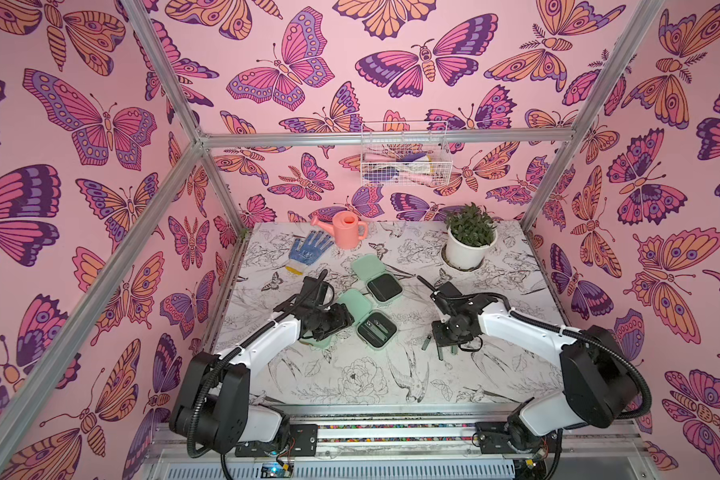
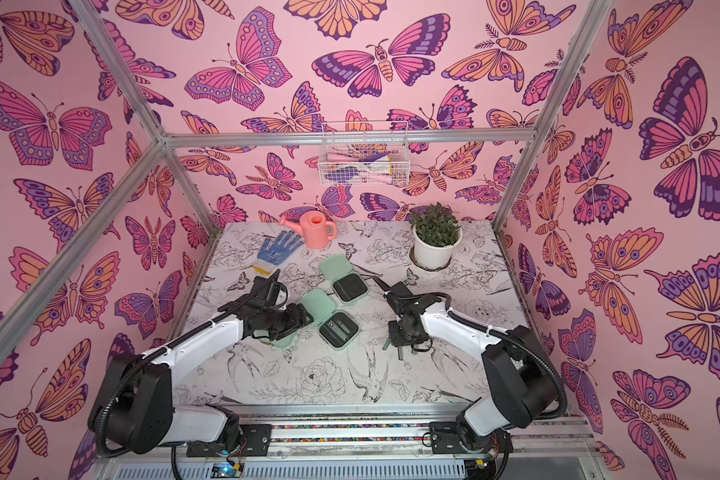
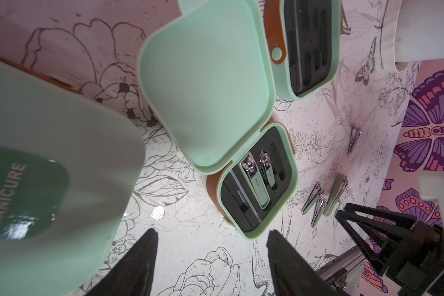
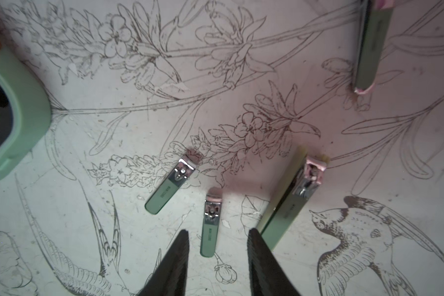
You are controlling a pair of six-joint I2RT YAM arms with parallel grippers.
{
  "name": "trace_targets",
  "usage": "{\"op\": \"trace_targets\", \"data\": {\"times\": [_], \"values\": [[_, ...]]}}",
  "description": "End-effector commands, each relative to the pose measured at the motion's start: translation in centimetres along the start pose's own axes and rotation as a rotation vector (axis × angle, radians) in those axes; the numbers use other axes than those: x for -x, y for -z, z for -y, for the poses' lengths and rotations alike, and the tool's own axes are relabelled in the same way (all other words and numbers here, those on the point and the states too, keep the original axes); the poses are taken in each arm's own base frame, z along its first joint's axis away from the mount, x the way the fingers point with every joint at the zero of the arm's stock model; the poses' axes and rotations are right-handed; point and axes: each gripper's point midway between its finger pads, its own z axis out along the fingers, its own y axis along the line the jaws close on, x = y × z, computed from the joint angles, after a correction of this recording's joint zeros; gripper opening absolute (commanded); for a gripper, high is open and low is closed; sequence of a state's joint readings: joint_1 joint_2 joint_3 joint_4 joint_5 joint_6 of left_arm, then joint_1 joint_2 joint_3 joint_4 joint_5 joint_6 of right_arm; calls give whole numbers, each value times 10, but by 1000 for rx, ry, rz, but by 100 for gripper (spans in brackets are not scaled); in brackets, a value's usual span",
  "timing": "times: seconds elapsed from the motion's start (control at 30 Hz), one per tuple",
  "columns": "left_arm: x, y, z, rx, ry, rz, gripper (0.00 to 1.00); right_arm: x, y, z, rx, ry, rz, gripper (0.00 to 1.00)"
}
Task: Organize nail clipper sets
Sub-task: Pick up the nail clipper from the center of the board.
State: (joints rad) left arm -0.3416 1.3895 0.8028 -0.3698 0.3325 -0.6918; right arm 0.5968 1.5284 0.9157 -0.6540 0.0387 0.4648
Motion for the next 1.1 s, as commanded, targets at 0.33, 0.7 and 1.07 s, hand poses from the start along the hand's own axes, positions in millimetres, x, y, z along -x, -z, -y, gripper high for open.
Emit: {"op": "trace_targets", "data": {"times": [0.33,0.7,1.07], "values": [[-2,-5,-3,4,2,-12,70,-25,-26,1,-83,-51,-61,37],[-3,-7,-3,5,3,-20,69,-31,-33,0,-83,-64,-73,28],[-3,-9,-3,3,4,-29,70,-40,-22,4,-79,-84,-65,27]]}}
